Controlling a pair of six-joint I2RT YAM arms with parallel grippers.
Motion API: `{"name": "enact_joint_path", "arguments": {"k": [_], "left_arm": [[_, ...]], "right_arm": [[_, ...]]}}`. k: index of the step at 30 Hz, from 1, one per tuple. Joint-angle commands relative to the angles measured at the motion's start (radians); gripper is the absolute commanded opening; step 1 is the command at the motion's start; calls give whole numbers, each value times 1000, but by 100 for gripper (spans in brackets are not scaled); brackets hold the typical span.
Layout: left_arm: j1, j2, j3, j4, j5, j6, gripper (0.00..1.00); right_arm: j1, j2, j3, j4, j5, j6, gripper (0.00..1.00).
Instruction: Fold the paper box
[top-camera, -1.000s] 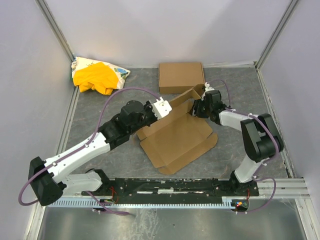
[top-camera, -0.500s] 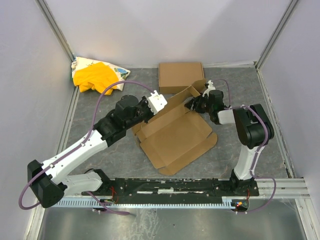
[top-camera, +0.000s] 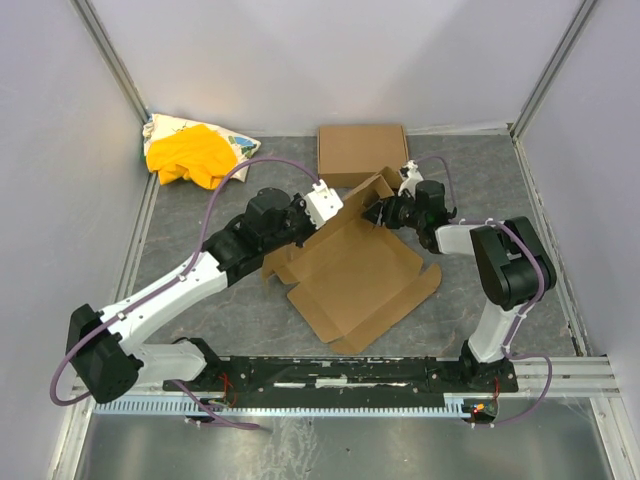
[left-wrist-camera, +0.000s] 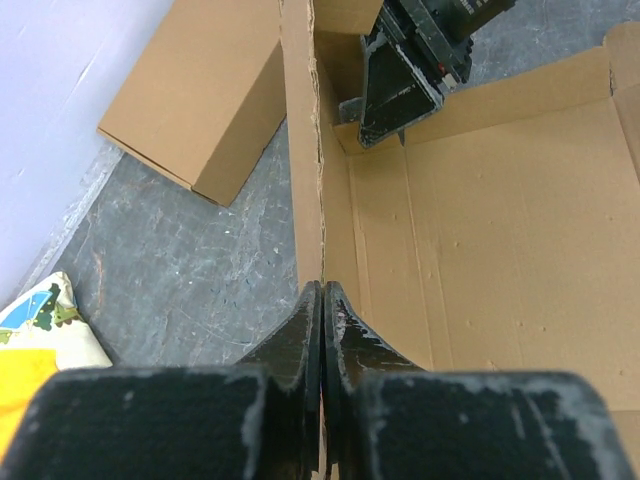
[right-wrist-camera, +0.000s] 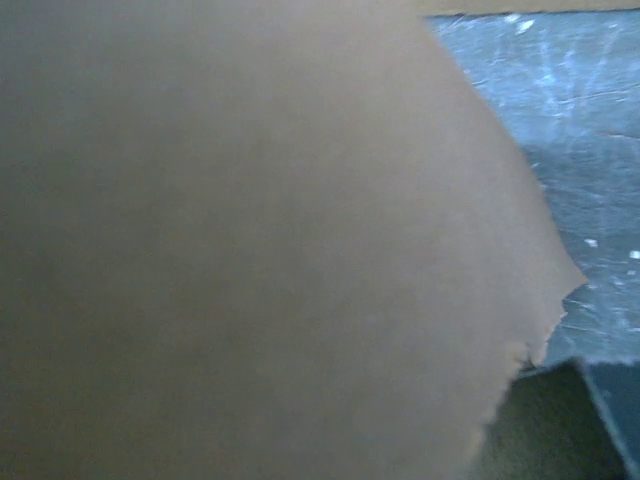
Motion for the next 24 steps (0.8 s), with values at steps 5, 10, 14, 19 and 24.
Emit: {"name": "enact_joint_path", "arguments": {"k": [5,10,14,19,24], "left_arm": [[1,1,40,49,29,-44,3],[1,-3,36,53,30,-50,3],[2,-1,36,50,32,-50,3],[1,1,33,50,27,-48,3],[1,-3,31,51,22,-46,3]], "right_arm": [[64,-54,34,-143,56,-103,54],[77,-68,27,-179,102,-143,54],[97,-70,33,-202,111,-167,54],[116,-129,5,-215,210,-183,54],[117,-282,-78,-202,417,-170,55]]}}
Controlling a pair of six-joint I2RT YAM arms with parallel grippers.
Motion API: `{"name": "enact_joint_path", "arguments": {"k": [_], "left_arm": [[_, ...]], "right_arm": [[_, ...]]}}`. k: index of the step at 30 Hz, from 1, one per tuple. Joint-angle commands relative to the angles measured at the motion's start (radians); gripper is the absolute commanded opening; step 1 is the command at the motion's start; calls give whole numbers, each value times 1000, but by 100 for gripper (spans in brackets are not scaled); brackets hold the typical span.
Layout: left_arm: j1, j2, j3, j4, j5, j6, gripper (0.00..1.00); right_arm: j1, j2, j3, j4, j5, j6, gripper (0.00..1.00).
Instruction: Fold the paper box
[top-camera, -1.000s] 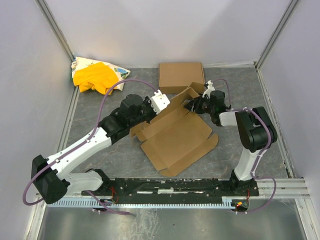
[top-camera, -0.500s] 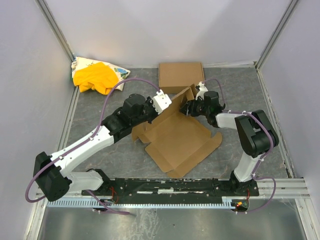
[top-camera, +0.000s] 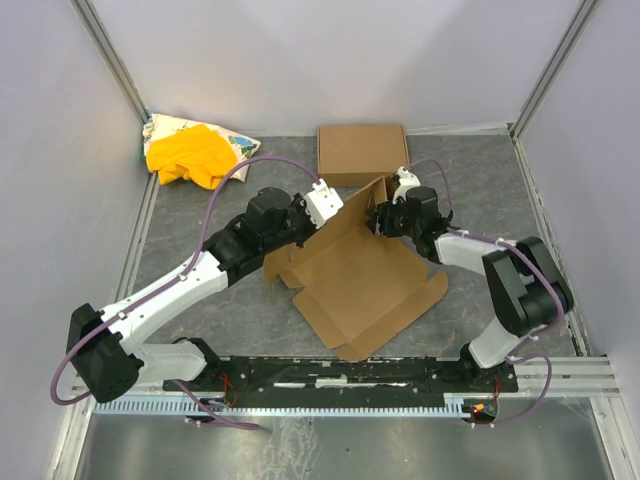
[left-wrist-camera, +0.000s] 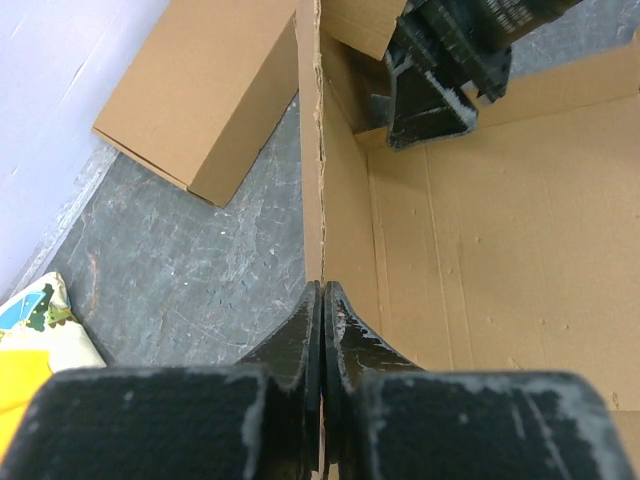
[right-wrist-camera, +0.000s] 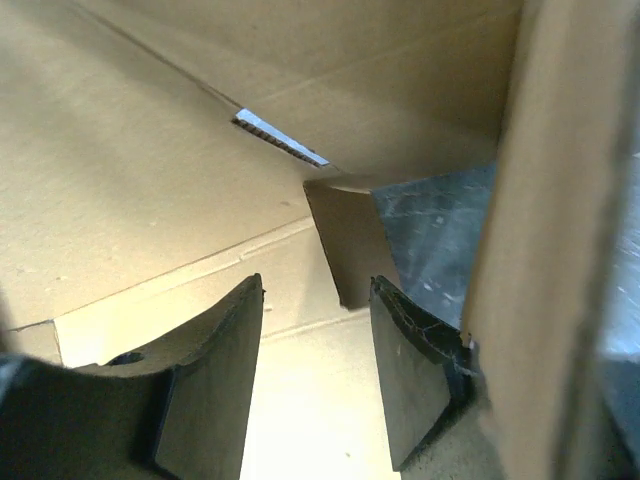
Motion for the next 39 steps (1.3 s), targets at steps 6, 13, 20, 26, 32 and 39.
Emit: {"name": "enact_joint_path", "arguments": {"k": [6,13,20,26,32,39], "left_arm": [[1,-15,26,49,14,-30,3],[0,-13,25,50,15,-30,3],[0,-9,25,48,15,-29,3],[0,-13,24,46,15,-30,3],[0,-17,20,47,13,-28,3],[1,-15,19,48,8,-25,3]], "right_arm": [[7,-333,-179,18,366,30,45],[6,-328,-208,-112,361,53,2],[6,-337,-307,-40,314,100,2],[0,-238,-277,-94,432,172,2],[-8,-52,-191,-151,416,233,2],[-11,-66,-261,26,297,254,6]]}}
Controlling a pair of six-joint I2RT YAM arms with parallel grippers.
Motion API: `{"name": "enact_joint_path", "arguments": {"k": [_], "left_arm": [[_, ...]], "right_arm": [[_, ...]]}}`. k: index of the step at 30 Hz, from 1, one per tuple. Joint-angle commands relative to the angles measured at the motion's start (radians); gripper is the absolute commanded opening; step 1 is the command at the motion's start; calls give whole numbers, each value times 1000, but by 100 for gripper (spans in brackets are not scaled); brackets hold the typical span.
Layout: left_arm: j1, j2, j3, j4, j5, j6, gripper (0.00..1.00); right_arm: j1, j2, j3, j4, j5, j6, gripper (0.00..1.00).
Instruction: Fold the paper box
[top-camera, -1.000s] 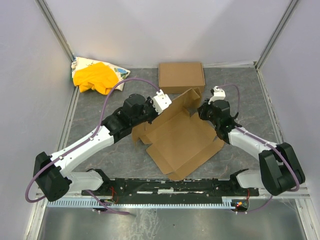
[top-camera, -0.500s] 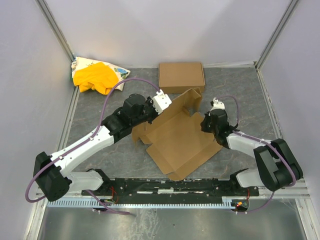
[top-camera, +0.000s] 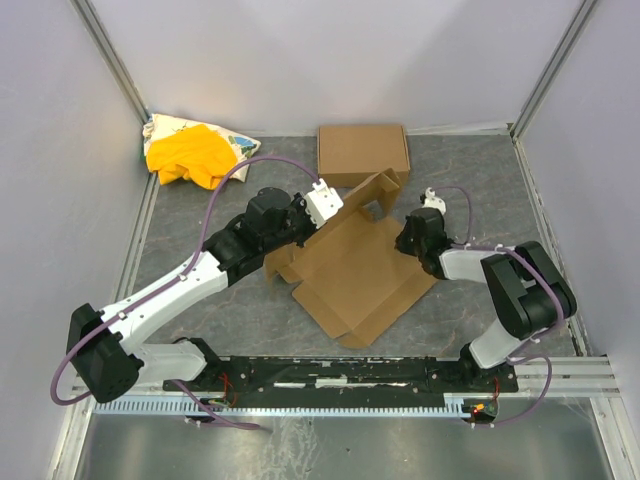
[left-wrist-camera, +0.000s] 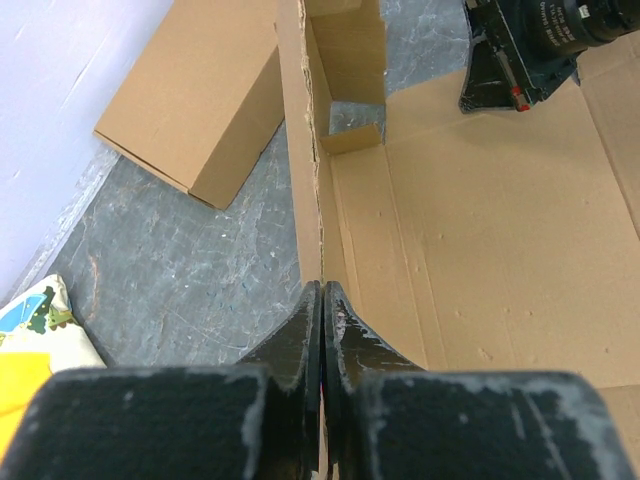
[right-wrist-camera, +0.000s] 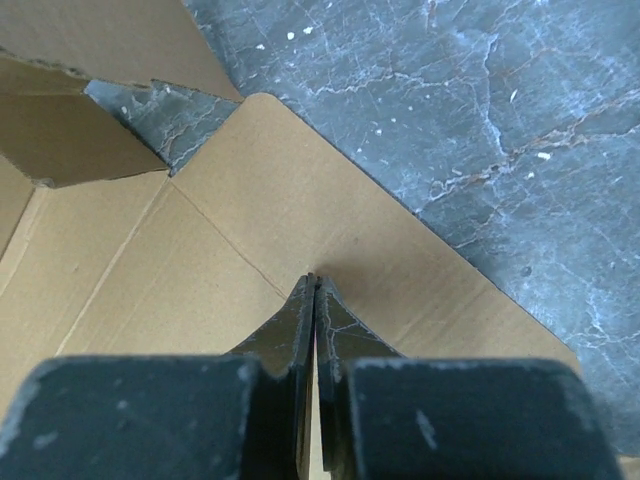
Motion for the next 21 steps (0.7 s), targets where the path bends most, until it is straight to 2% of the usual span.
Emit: {"name": "enact_joint_path", "arguments": {"k": [1,5,8,14,17,21], "left_arm": [[0,-15,19,41,1,-25,3],[1,-11,21,41,4,-27,3],[0,2,33,27,7,-33,3],[1,16,44,17,-1,-48,3],[2,26,51,10,-4,-55,3],[2,38,65,-3,-5,-66,3]], "right_arm": [[-2,-44,-99,78,-98,16,7],[11,-191,-155,177,-212,-36,10],[67,-293,-152,147,-287,-90,11],[245,-462,-159,61,-245,-168,14],[330,-462,-187,115,-187,-201,27],[480,-332,-156,190,-135,-345,45]]}}
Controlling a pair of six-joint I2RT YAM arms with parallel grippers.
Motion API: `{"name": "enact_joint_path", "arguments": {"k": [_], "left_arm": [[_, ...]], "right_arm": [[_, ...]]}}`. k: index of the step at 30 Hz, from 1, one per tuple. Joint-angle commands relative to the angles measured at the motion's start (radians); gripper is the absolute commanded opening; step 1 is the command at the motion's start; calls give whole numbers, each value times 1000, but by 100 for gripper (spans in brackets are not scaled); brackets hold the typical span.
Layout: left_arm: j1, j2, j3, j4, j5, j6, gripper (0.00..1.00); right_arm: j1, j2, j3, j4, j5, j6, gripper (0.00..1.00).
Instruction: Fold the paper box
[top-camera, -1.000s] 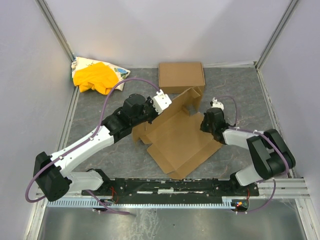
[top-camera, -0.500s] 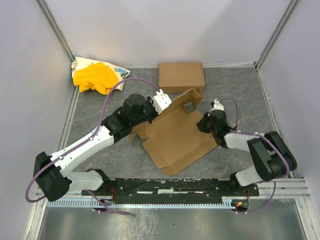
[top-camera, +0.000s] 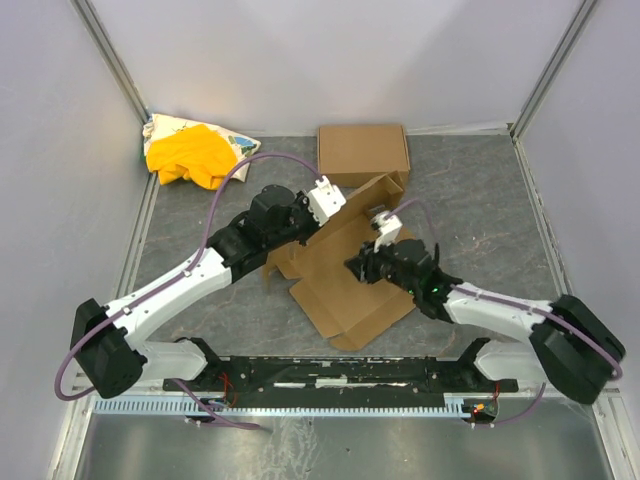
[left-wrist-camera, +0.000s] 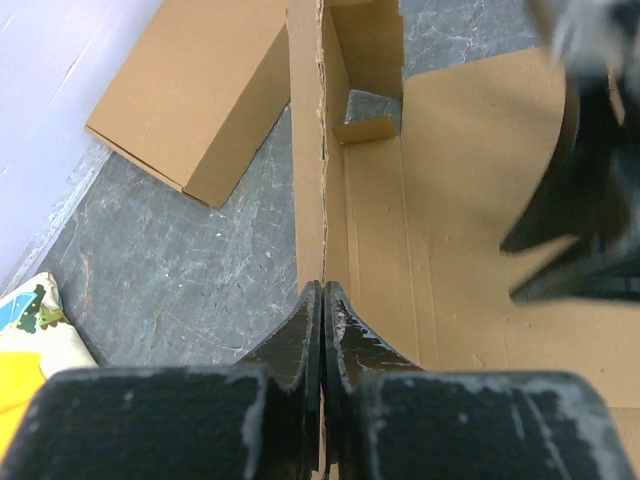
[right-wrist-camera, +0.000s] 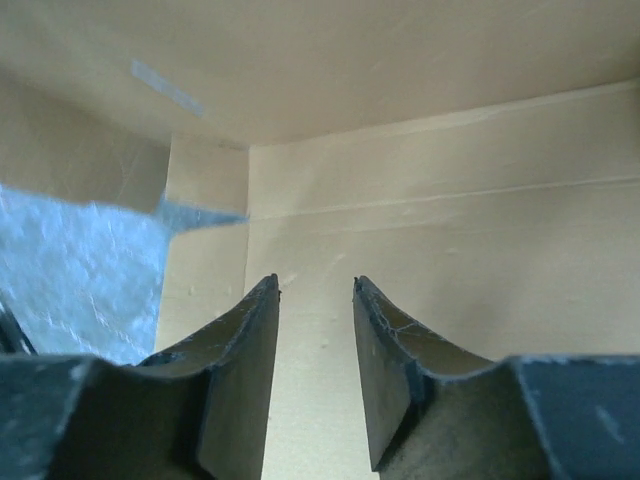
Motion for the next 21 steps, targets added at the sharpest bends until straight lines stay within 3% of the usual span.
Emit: {"name": "enact_joint_path", "arguments": {"k": [1,5,13,21], "left_arm": [[1,11,49,2,-5,-55,3],[3,9,47,3,-11,-55,3],[6,7,47,2,-18,-53,3],[24,30,63,-9,-13,-90,3]], "right_arm": [[151,140,32,89,86,-202,47],[232,271,89,170,148,-307,52],[281,411,191,279,142,-350,54],[340,579,185,553,141,-353,54]]}}
